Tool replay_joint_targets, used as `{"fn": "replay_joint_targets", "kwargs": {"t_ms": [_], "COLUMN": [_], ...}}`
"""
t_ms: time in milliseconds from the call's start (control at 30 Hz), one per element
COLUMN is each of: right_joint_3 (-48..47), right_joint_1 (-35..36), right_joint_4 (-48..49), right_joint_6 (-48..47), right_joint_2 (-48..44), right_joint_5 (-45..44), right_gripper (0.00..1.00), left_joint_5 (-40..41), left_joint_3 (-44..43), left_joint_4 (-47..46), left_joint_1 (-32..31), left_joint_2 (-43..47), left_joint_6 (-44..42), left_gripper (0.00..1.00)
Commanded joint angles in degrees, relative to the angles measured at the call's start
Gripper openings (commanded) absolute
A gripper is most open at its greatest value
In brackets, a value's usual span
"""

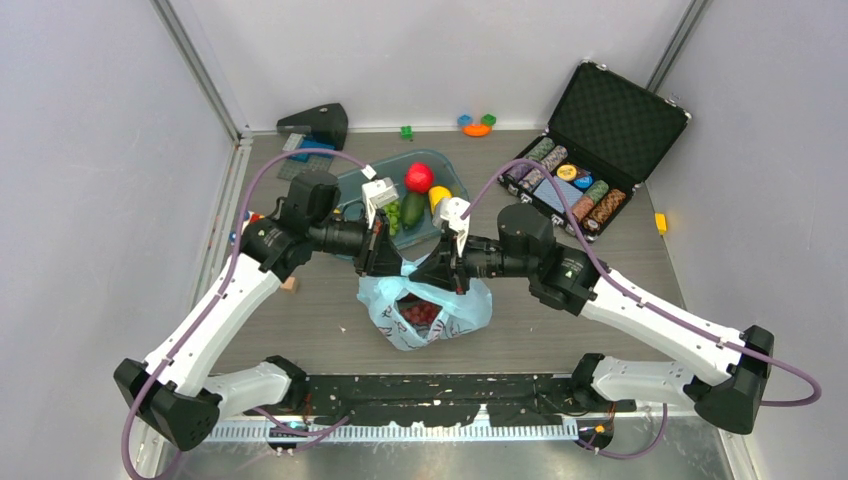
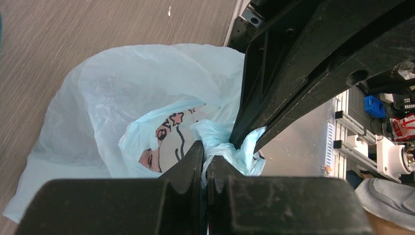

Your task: Place the fake fruits into the plastic bag and tie a complex knot

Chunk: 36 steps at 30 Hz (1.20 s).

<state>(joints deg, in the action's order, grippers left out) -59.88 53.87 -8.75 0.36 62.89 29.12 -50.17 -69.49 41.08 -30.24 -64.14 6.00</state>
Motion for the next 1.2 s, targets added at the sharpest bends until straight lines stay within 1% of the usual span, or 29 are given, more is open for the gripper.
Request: {"fn": "replay_joint_targets", "kwargs": {"t_ms": [0, 200, 467, 567, 800, 900, 1067, 1167], "right_joint_3": [2.61, 2.82, 3.56, 3.61, 4.07, 3.98, 4.04, 3.98], "right_joint_1": [1.33, 1.35, 1.41, 1.39, 1.42, 1.42, 1.37, 1.42], "right_joint_4": [-1.23, -0.69, -0.13, 0.71, 2.25, 2.25, 2.41, 2.43], "right_joint_6": [1.51, 1.85, 2.58, 3.15, 4.03, 4.10, 4.19, 4.20], "right_joint_2": [-1.82, -3.10, -4.51, -4.95, -5.90, -5.89, -5.85, -5.76], "right_joint_5": [0.18, 0.84, -2.49, -2.83, -3.98, -4.30, -4.76, -4.80], "right_gripper": [0.05, 0.05, 0.05, 0.05, 0.05, 0.05, 0.05, 0.05], "left_joint_5": [3.09, 4.62, 3.64, 2.76, -1.55, -3.84, -5.29, -5.73], "left_joint_3": [0.24, 1.86, 2.91, 3.45, 3.81, 3.85, 3.94, 3.88], "left_joint_4": [-4.08, -5.39, -5.16, -5.31, -3.75, -3.82, -3.00, -2.09], "left_joint_1": [1.41, 1.50, 1.76, 1.76, 1.76, 1.76, 1.76, 1.76], "left_joint_2": [2.22, 3.39, 5.56, 5.85, 5.31, 5.10, 4.93, 5.02], "left_joint_6": [0.89, 2.82, 2.70, 2.78, 1.40, 1.30, 0.55, -0.48], "left_gripper": [0.06, 0.04, 0.24, 0.27, 0.41, 0.44, 0.48, 0.56]}}
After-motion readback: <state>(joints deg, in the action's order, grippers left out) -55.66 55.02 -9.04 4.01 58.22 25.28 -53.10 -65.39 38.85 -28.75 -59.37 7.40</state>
